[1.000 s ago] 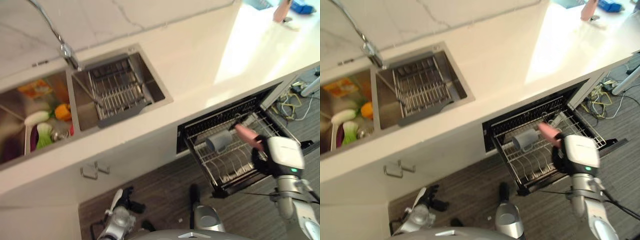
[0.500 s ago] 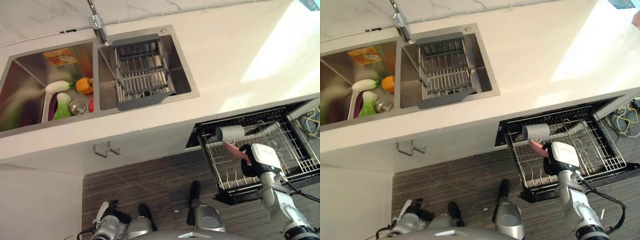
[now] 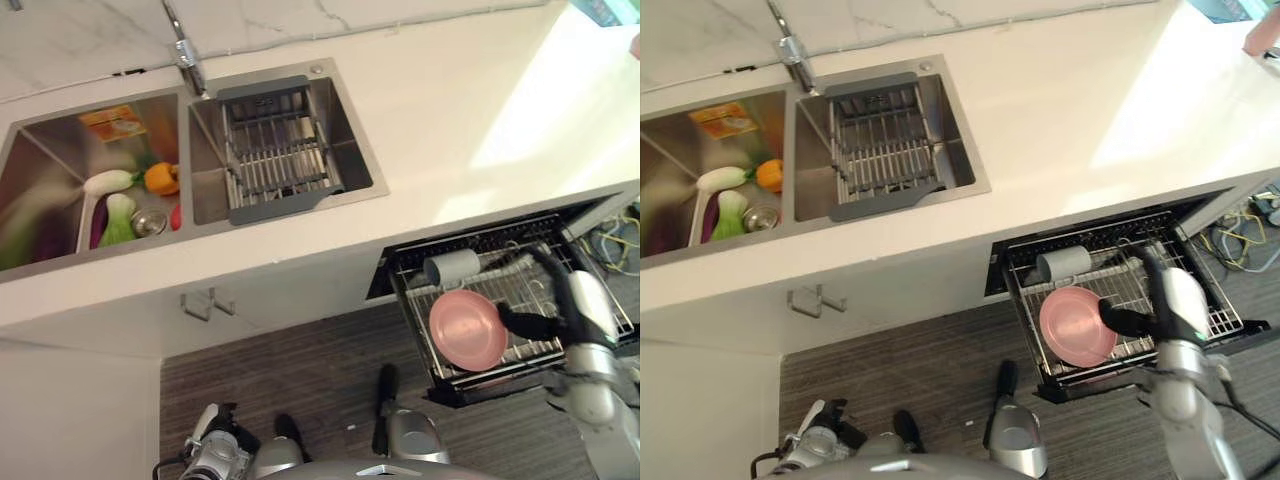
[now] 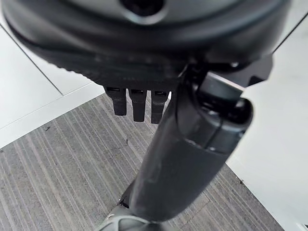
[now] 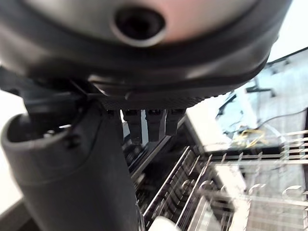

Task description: Place the dishes in the dishwasher.

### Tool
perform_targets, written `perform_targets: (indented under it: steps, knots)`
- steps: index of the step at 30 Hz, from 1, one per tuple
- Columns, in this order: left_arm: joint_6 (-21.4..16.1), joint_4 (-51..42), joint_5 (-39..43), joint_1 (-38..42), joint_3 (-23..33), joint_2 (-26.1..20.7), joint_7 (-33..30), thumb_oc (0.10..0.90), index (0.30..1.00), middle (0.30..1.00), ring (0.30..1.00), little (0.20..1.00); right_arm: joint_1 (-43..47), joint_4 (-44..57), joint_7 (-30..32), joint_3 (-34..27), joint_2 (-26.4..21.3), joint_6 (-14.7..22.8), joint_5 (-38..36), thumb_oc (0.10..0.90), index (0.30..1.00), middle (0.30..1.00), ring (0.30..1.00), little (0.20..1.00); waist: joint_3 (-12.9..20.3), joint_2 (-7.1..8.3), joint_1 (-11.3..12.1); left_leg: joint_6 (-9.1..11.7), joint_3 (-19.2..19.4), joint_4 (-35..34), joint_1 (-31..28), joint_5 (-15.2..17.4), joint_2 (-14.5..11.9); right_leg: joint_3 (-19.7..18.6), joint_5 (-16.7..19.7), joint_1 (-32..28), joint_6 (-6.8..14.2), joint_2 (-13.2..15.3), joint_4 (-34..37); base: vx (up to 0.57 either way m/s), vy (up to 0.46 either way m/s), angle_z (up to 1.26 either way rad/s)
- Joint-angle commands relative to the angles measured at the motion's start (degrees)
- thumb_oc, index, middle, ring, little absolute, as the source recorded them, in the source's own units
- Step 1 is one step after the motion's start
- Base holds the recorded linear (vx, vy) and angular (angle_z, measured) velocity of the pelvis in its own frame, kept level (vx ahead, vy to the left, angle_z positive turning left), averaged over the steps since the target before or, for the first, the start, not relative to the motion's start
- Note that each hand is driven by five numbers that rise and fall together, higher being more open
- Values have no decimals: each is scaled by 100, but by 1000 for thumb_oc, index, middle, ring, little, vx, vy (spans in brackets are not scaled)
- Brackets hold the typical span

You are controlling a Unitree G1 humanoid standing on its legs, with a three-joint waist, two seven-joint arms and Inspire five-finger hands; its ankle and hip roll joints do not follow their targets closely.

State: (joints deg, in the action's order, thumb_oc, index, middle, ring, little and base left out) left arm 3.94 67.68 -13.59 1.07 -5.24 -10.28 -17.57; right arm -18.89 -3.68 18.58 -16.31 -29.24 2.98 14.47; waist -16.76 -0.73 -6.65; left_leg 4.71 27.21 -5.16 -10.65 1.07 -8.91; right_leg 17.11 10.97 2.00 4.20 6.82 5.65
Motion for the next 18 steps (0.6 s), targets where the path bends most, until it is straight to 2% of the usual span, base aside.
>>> perform_targets:
  steps: [1, 2, 3, 4, 6, 7, 8, 9, 10, 11, 12, 16, 17, 18]
  knots:
    - [-12, 273, 62, 159, -50, -74, -77, 800, 900, 900, 900, 900, 311, -982, 1159, -663, -240, -453, -128, 800, 900, 900, 900, 900, 197, 113, -153, 358, 78, 92, 301, -531, -255, -10, -1129, -452, 564, 307, -482, 1, -1, -21]
    - [-12, 273, 62, 159, -50, -74, -77, 800, 900, 900, 900, 900, 311, -982, 1159, -663, -240, -453, -128, 800, 900, 900, 900, 900, 197, 113, -153, 358, 78, 92, 301, -531, -255, -10, -1129, -452, 564, 307, -482, 4, 10, -13]
    - [35, 247, 97, 174, -8, -40, -206, 800, 900, 900, 900, 900, 304, -999, 1912, -1138, 163, -689, -221, 800, 900, 900, 900, 900, 202, 50, -194, 355, 68, 84, 313, -521, -254, 0, -1140, -445, 561, 313, -477, 17, 11, -4]
    - [41, 215, 144, 184, -34, -11, -318, 800, 900, 900, 900, 900, 252, -1095, 2360, -1367, 456, -658, -465, 800, 900, 900, 900, 900, 208, 19, -204, 353, 52, 81, 322, -515, -250, 14, -1145, -443, 559, 317, -477, 4, 11, -4]
    - [67, 186, 192, 204, -174, 107, -433, 800, 900, 900, 900, 900, 90, -1133, 2636, -1234, 1059, -646, -665, 800, 900, 900, 900, 900, 198, -69, -221, 344, 16, 68, 379, -560, -239, 51, -1130, -413, 529, 323, -484, -1, 4, -3]
    - [67, 186, 192, 204, -174, 107, -433, 800, 900, 900, 900, 900, 90, -1133, 2636, -1234, 1059, -646, -665, 800, 900, 900, 900, 900, 198, -69, -221, 344, 16, 68, 379, -560, -239, 51, -1130, -413, 529, 323, -484, -20, 10, -5]
    - [66, 225, 152, 198, -279, 123, -400, 800, 900, 900, 900, 900, 101, -1691, 2523, -856, 1150, -602, -937, 595, 592, 592, 592, 592, 167, -100, -236, 350, 3, 71, 396, -571, -242, 68, -1150, -414, 521, 328, -495, 0, 0, 0]
    - [66, 225, 152, 198, -279, 123, -400, 800, 900, 900, 900, 900, 101, -1691, 2523, -856, 1150, -602, -937, 595, 592, 592, 592, 592, 167, -100, -236, 350, 3, 71, 396, -571, -242, 68, -1150, -414, 521, 328, -495, -12, 15, -10]
    - [27, 254, 133, 187, -344, 144, -391, 800, 900, 900, 900, 900, 250, -2117, 2482, -631, 1254, -468, -1128, 400, 300, 300, 300, 300, 145, -141, -225, 355, -3, 80, 382, -545, -237, 60, -1172, -430, 533, 338, -499, 5, 12, -7]
    - [27, 254, 133, 187, -344, 144, -391, 800, 900, 900, 900, 900, 250, -2117, 2482, -631, 1254, -468, -1128, 400, 300, 300, 300, 300, 145, -141, -225, 355, -3, 80, 382, -545, -237, 60, -1172, -430, 533, 338, -499, -5, 27, -5]
    - [28, 322, 168, 176, -331, 145, -385, 800, 900, 900, 900, 900, 482, -2334, 2302, -314, 1237, -258, -1278, 400, 300, 300, 300, 300, 105, -186, -223, 357, 19, 81, 367, -552, -228, 45, -1162, -422, 534, 343, -502, 0, 0, 0]
    - [11, 352, 186, 172, -323, 140, -382, 800, 900, 900, 900, 900, 645, -2547, 2217, -102, 1126, -222, -1224, 400, 300, 300, 300, 300, 73, -208, -210, 358, 32, 81, 343, -546, -220, 38, -1157, -434, 537, 349, -501, -8, 8, -8]
    - [-56, 308, 197, 141, -429, 116, -373, 800, 900, 900, 900, 900, 1345, -3087, 2099, 410, 889, -138, -1233, 400, 300, 300, 300, 300, 2, -325, -115, 364, 26, 85, 333, -552, -194, 34, -1155, -435, 537, 379, -506, -57, 23, 2]
    - [-100, 229, 213, 142, -520, 107, -364, 800, 900, 900, 900, 900, 1810, -3313, 2045, 648, 680, -103, -1239, 400, 300, 300, 300, 300, -46, -427, -18, 363, -23, 80, 381, -591, -181, 59, -1143, -413, 525, 407, -527, -59, 40, -9]
